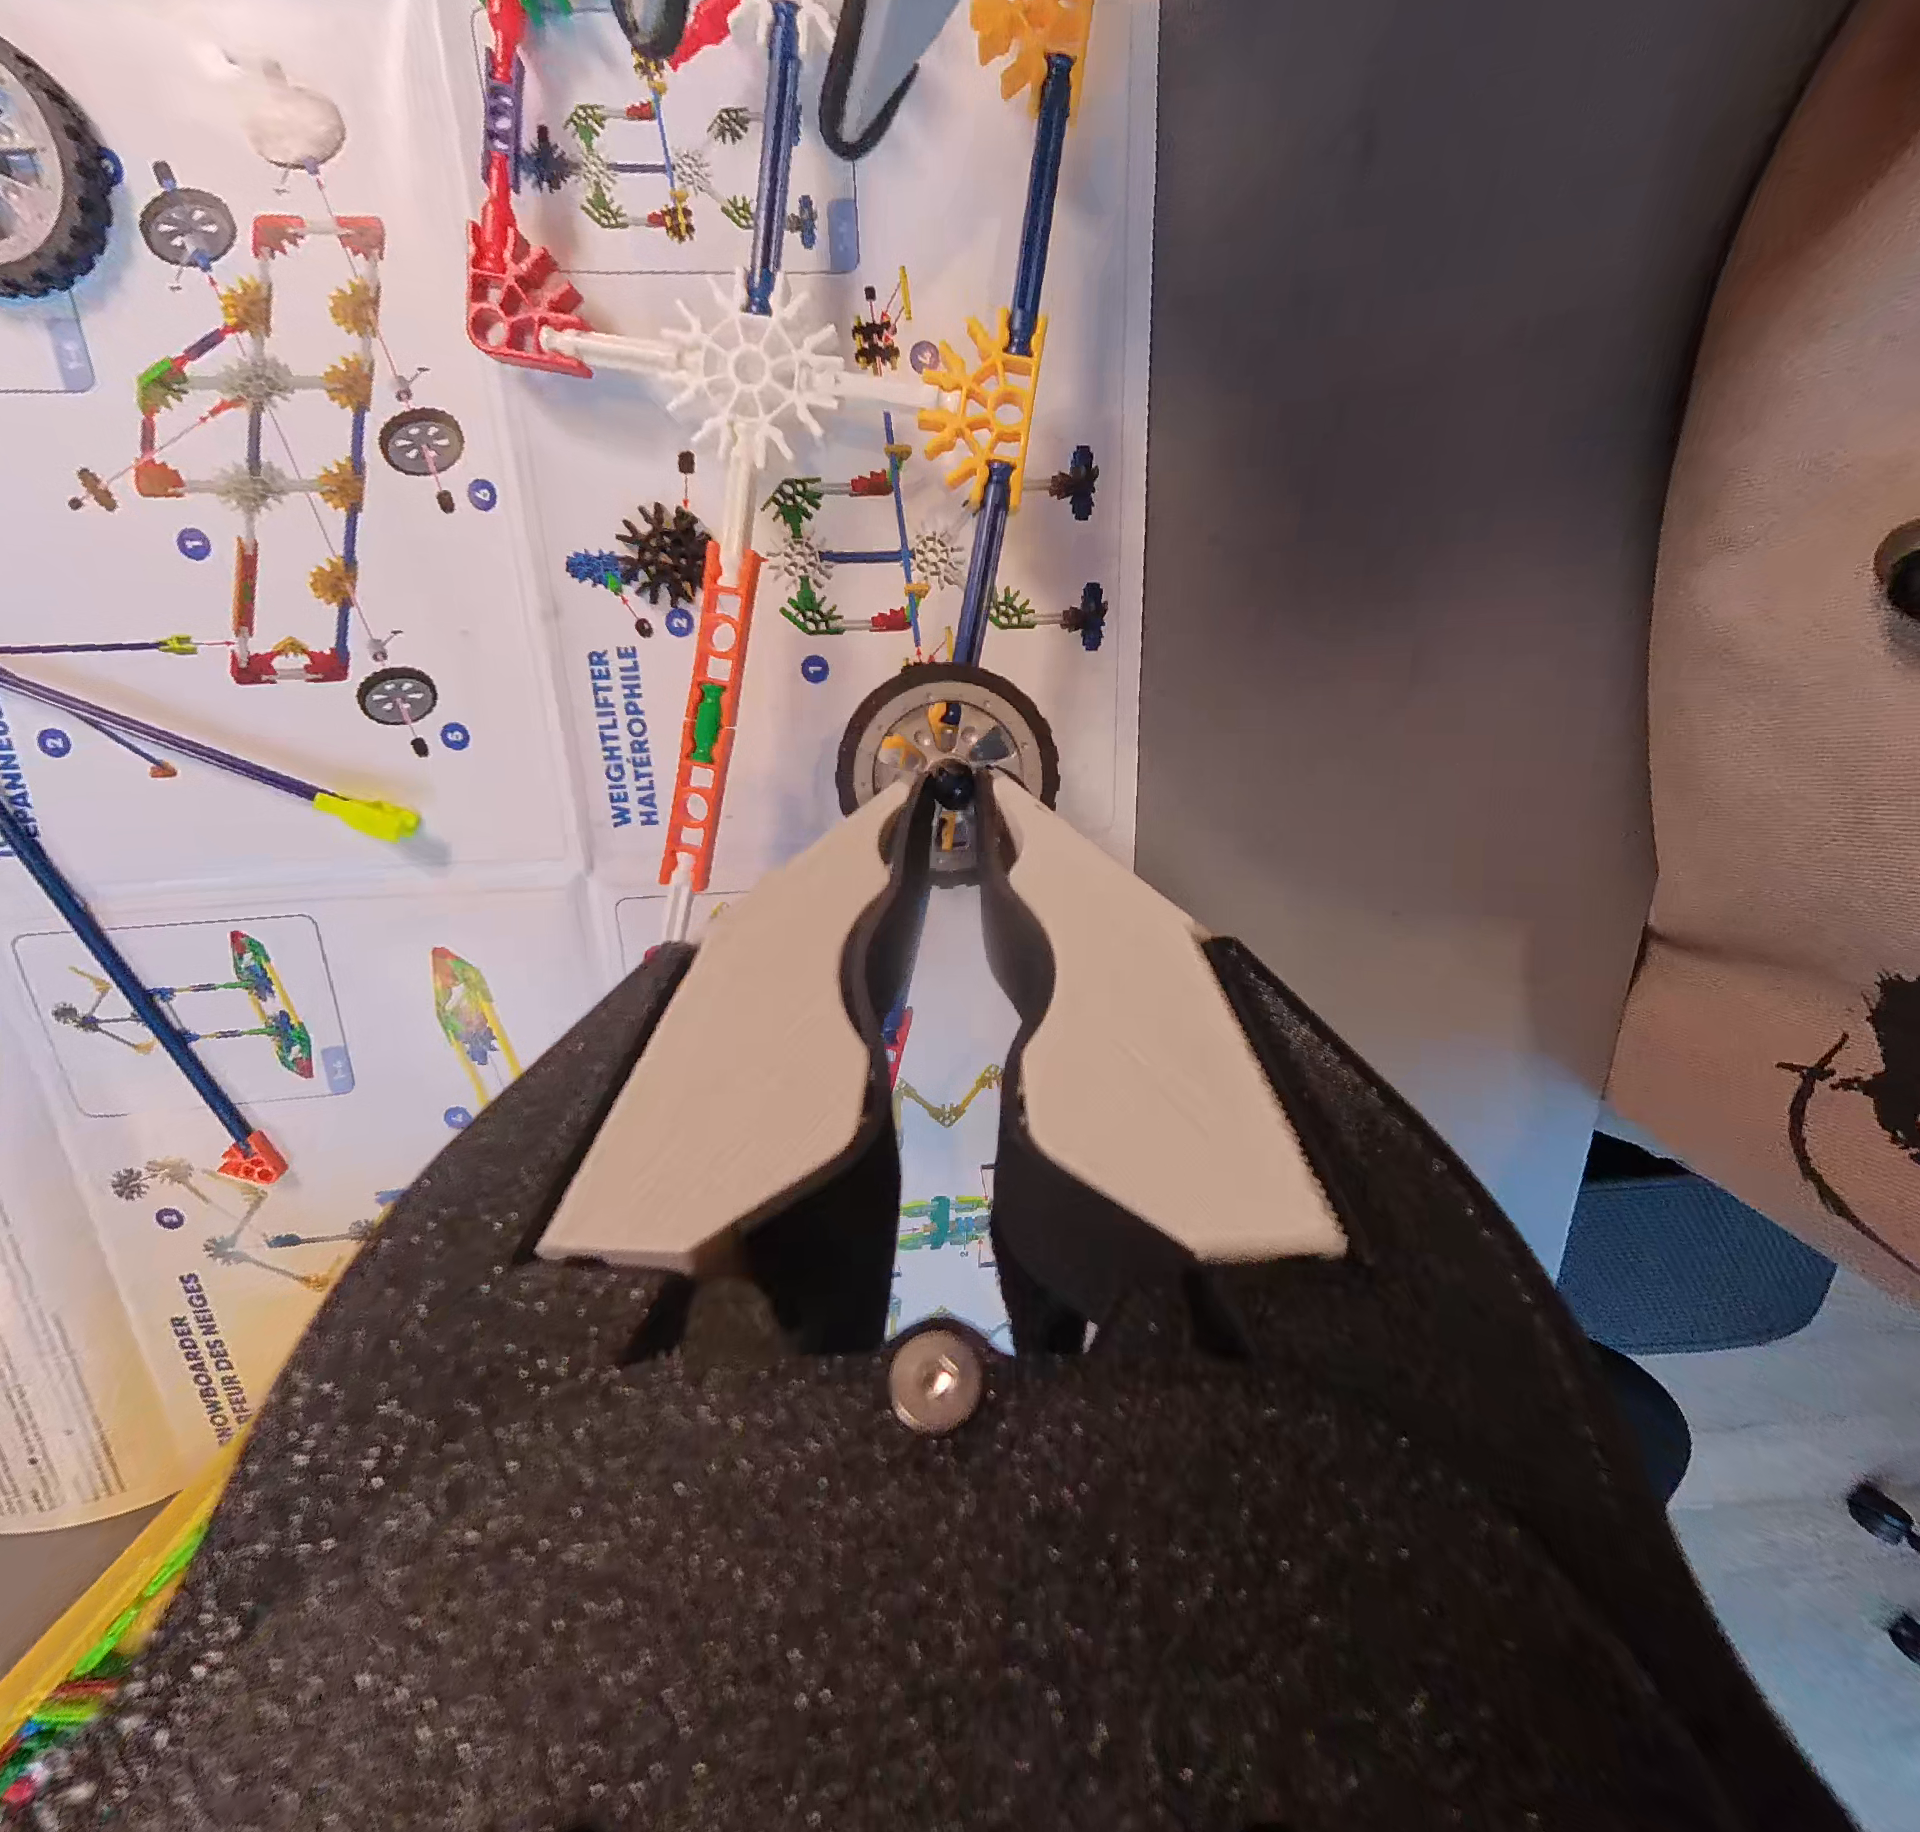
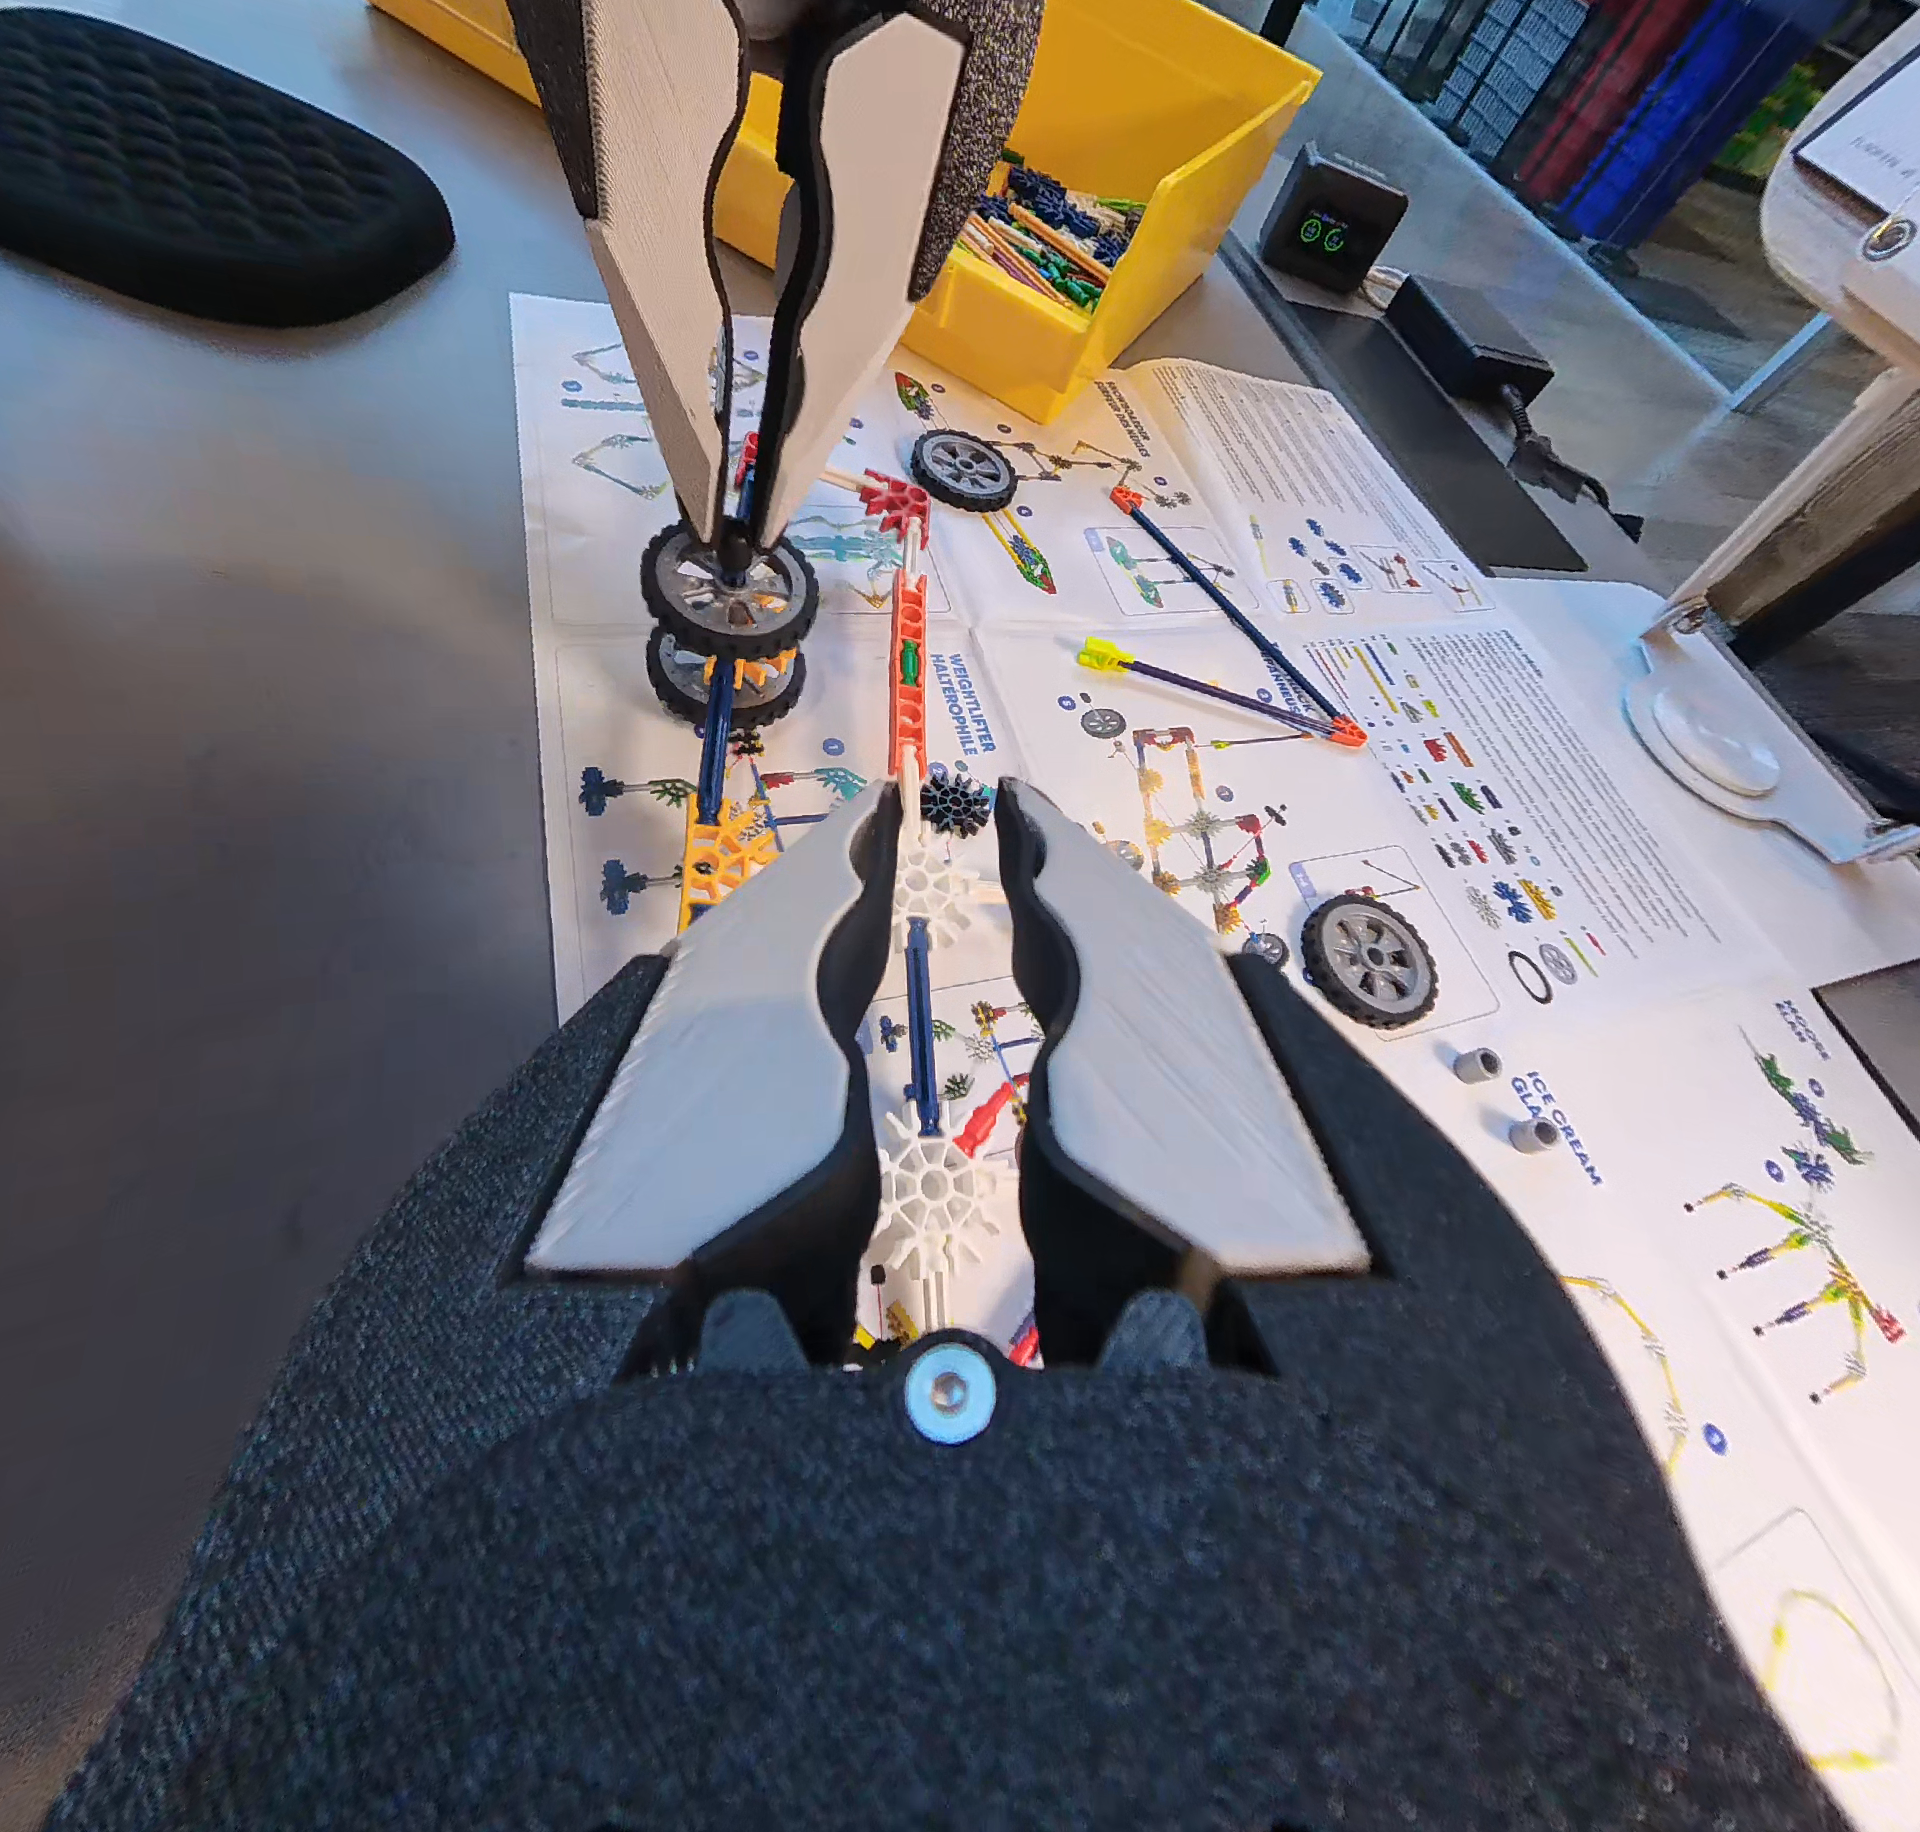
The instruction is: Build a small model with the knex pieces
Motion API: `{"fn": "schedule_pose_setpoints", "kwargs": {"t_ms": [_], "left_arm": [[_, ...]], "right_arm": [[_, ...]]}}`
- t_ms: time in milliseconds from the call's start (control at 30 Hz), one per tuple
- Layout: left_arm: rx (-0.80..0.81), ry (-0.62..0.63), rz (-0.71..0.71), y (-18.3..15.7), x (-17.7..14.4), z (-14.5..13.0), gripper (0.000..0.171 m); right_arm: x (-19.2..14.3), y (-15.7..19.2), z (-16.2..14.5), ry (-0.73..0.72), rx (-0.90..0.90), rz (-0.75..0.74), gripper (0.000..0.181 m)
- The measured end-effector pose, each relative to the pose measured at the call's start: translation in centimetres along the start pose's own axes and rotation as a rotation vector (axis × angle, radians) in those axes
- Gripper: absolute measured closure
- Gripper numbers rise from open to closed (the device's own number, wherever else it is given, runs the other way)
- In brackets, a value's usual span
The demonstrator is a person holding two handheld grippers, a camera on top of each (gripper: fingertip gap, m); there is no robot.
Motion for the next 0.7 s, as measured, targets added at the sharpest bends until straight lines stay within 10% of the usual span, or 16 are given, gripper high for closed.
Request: {"fn": "schedule_pose_setpoints", "kwargs": {"t_ms": [700], "left_arm": [[0.115,0.197,0.046,0.3,0.9,-1.4,0.166]], "right_arm": [[0.0,-0.1,0.2,-0.014,0.036,0.010,0.164]]}}
Point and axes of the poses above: each gripper's, where its closed fingertips meet, x out along the fingers, z out of its top, y = z × x across the jaws, the point moved 1 cm from there along -x, back along the fingers, and after that the axes turned 5 degrees about y, right-handed, at the moved point
